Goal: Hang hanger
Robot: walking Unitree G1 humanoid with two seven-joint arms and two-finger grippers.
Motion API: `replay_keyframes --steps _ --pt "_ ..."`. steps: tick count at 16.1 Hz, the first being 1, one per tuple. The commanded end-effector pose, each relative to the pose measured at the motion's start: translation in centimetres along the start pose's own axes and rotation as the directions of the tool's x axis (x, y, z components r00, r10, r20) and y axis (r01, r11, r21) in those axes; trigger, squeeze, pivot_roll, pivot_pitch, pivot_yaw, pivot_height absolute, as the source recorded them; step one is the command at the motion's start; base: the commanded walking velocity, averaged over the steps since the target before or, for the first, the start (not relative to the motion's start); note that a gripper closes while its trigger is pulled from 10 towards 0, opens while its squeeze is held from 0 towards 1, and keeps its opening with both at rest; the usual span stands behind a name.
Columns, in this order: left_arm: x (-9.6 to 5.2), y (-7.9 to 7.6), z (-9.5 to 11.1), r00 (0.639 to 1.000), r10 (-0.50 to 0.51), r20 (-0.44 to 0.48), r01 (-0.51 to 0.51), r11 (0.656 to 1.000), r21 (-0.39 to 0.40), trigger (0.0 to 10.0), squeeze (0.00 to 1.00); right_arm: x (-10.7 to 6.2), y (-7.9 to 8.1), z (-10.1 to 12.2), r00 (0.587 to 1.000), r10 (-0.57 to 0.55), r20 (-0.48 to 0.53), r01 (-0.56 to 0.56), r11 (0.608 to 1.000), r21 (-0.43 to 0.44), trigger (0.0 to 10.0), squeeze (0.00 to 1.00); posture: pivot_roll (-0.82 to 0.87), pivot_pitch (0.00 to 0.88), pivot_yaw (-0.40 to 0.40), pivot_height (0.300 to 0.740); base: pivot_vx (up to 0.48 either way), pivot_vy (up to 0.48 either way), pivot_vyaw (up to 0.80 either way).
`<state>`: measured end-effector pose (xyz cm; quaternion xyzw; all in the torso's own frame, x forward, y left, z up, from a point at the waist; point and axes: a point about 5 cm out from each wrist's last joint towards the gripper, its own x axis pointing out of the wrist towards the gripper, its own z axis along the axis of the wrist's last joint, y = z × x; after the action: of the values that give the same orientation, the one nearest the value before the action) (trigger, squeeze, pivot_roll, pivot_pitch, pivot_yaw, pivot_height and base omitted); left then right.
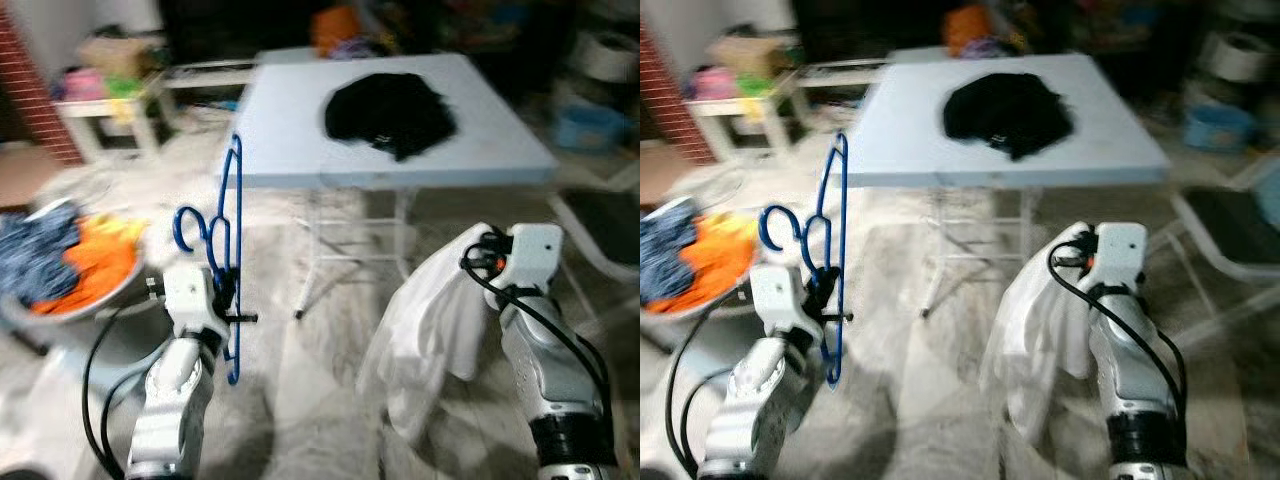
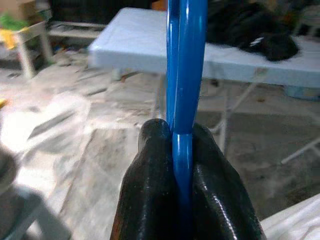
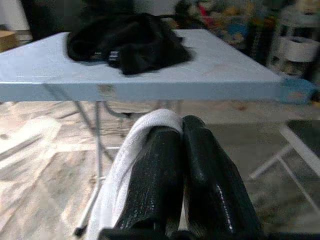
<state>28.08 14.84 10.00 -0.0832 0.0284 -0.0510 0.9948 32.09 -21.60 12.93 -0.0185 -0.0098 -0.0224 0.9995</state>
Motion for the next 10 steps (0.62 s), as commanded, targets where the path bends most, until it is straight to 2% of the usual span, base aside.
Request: replay_keyframes --steps 1,10 --pt "0.4 -0.6 0.2 1.000 -0.012 0.000 0.012 1.000 -0.011 10.0 0.00 0.2 0.0 1.5 0.998 -0.002 0.059 0.003 1.000 -0.004 10.0 0.00 -0.10 0.000 0.096 0.740 0.386 0.285 -0.80" --pt "0.6 -2.0 -0.3 0.996 -0.081 -0.032 0.079 0.995 -0.057 10.0 0.00 0.3 0.2 1.6 0.998 -0.020 0.064 0.019 1.000 0.012 10.0 0.00 -0.12 0.000 0.109 0.740 0.389 0.280 -0.77"
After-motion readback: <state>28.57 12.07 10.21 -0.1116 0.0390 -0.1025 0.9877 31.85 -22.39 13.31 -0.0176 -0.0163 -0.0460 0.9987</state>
